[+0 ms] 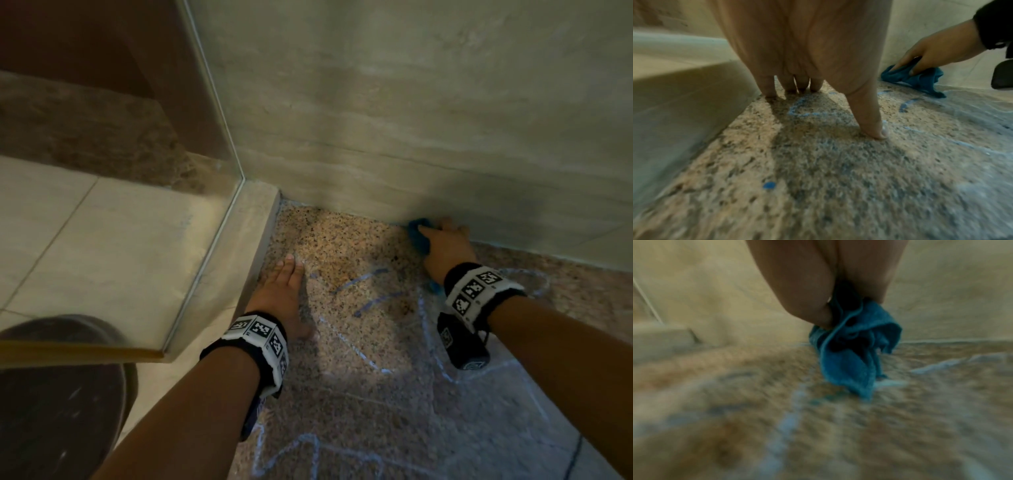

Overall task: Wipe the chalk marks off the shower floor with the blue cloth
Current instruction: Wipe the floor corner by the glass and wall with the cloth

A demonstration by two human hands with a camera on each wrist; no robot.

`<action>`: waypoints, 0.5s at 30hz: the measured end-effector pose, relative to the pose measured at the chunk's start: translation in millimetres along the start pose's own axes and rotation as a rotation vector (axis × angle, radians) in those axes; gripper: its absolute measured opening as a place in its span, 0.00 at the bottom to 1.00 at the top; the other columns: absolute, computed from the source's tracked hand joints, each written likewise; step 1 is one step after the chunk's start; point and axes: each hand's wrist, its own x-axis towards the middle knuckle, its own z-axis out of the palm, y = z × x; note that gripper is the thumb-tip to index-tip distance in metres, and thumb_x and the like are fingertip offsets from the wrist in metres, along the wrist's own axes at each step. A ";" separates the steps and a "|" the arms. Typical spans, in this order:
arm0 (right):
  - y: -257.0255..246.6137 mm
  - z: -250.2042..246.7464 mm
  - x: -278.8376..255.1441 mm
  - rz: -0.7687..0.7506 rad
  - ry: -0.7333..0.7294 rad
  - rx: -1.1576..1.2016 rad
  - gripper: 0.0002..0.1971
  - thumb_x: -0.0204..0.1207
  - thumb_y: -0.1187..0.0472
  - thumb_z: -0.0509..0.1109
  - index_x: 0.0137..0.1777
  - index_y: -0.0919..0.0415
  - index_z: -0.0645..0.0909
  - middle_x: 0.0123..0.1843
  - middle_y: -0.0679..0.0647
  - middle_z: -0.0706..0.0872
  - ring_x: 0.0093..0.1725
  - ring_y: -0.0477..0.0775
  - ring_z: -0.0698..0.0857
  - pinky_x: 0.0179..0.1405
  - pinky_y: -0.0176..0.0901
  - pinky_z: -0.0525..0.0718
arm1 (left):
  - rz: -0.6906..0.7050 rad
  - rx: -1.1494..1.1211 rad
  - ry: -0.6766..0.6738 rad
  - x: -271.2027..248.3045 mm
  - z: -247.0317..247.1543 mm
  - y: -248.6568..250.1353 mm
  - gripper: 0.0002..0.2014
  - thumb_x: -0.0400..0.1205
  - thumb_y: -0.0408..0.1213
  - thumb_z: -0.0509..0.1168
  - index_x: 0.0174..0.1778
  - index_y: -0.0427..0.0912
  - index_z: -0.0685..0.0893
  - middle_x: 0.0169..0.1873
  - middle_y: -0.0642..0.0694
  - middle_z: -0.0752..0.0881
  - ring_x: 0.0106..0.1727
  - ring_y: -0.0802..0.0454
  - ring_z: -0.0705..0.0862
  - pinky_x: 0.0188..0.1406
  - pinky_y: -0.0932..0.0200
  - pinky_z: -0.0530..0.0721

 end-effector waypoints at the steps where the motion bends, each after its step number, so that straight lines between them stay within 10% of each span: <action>1: 0.9 1.4 -0.2 0.003 0.005 0.008 0.30 0.79 0.73 0.59 0.80 0.56 0.62 0.80 0.60 0.56 0.75 0.72 0.59 0.73 0.59 0.68 | -0.001 0.005 0.002 -0.4 0.0 0.5 0.63 0.72 0.62 0.73 0.83 0.42 0.30 0.82 0.46 0.28 0.84 0.48 0.33 0.84 0.51 0.43; 15: -16.5 12.7 -10.8 -0.284 0.038 0.030 0.27 0.79 0.71 0.60 0.78 0.55 0.66 0.76 0.60 0.68 0.72 0.66 0.67 0.70 0.51 0.70 | 0.004 -0.007 0.019 -2.6 -0.6 0.9 0.63 0.72 0.62 0.73 0.83 0.43 0.31 0.83 0.46 0.30 0.84 0.47 0.34 0.84 0.50 0.44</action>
